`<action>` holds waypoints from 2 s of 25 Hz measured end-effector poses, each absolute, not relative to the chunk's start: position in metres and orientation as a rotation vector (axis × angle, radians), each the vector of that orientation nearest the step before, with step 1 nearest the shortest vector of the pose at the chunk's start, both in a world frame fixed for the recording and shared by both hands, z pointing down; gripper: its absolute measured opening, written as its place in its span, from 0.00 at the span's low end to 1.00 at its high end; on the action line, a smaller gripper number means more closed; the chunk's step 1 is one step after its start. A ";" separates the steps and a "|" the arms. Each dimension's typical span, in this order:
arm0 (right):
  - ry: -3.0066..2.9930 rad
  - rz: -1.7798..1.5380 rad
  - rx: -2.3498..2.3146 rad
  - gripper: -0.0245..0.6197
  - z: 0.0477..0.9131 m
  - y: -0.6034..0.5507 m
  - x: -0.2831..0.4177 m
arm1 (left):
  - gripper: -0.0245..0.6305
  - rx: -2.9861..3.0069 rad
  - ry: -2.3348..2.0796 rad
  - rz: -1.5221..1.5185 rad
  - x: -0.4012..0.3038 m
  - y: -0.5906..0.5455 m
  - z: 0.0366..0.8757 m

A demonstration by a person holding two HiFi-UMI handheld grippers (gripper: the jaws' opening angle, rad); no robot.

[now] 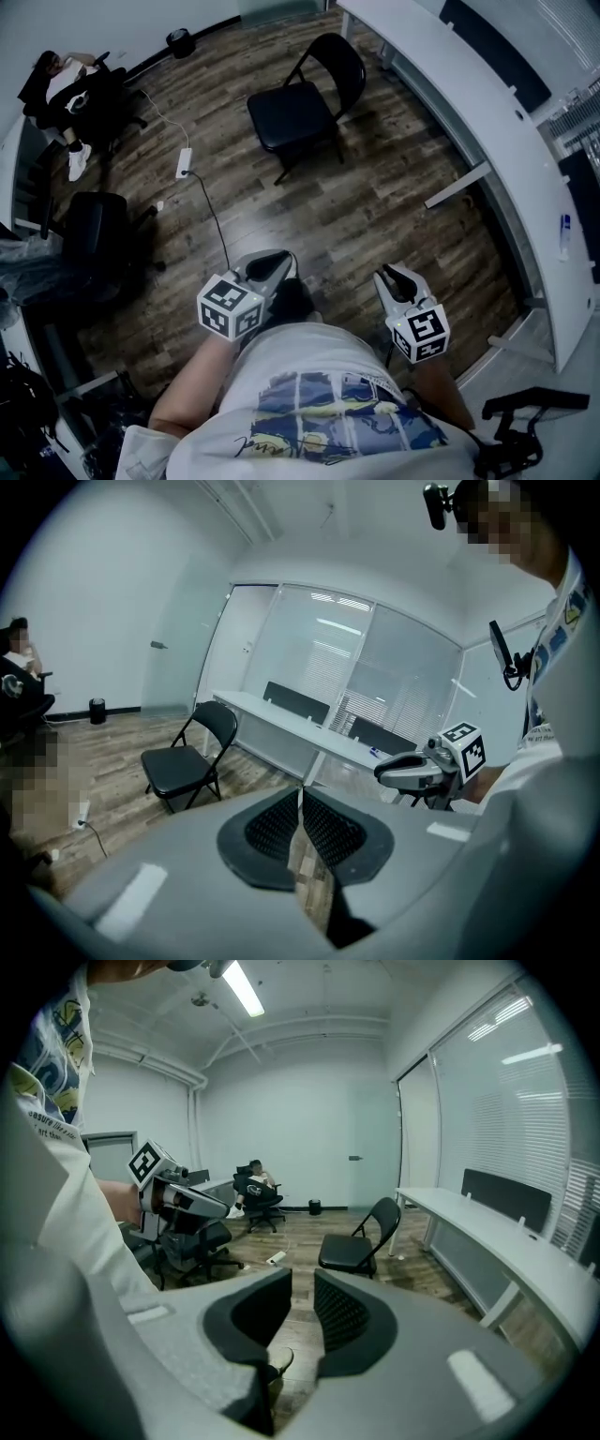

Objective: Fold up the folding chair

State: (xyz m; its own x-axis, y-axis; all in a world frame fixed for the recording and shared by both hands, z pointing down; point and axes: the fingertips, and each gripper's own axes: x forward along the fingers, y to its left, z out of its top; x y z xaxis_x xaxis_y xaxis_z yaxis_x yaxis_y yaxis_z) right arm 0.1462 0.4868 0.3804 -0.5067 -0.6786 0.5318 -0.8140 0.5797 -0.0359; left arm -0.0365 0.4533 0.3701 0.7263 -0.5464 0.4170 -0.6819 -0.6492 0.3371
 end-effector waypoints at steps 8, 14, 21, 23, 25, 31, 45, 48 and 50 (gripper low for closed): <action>-2.330 0.350 1.185 0.13 0.366 0.408 0.113 | 0.07 2.461 -0.936 0.331 -0.070 0.376 0.363; -2.326 0.338 1.167 0.13 0.357 0.361 0.086 | 0.08 2.464 -0.942 0.321 -0.095 0.333 0.360; -2.324 0.336 1.175 0.13 0.358 0.304 0.072 | 0.09 2.454 -0.943 0.312 -0.112 0.284 0.370; -2.313 0.344 1.182 0.13 0.359 0.297 0.066 | 0.09 2.447 -0.927 0.312 -0.117 0.278 0.375; -2.306 0.353 1.188 0.13 0.360 0.291 0.062 | 0.09 2.435 -0.919 0.315 -0.123 0.272 0.381; -2.277 0.374 1.195 0.13 0.366 0.278 0.060 | 0.09 2.427 -0.913 0.308 -0.132 0.256 0.388; -2.290 0.368 1.132 0.13 0.368 0.236 0.061 | 0.09 2.366 -0.959 0.299 -0.135 0.234 0.400; -2.314 0.368 1.122 0.13 0.368 0.219 0.064 | 0.09 2.360 -0.981 0.297 -0.132 0.223 0.398; -2.331 0.366 1.111 0.13 0.368 0.207 0.067 | 0.09 2.362 -0.997 0.289 -0.129 0.214 0.394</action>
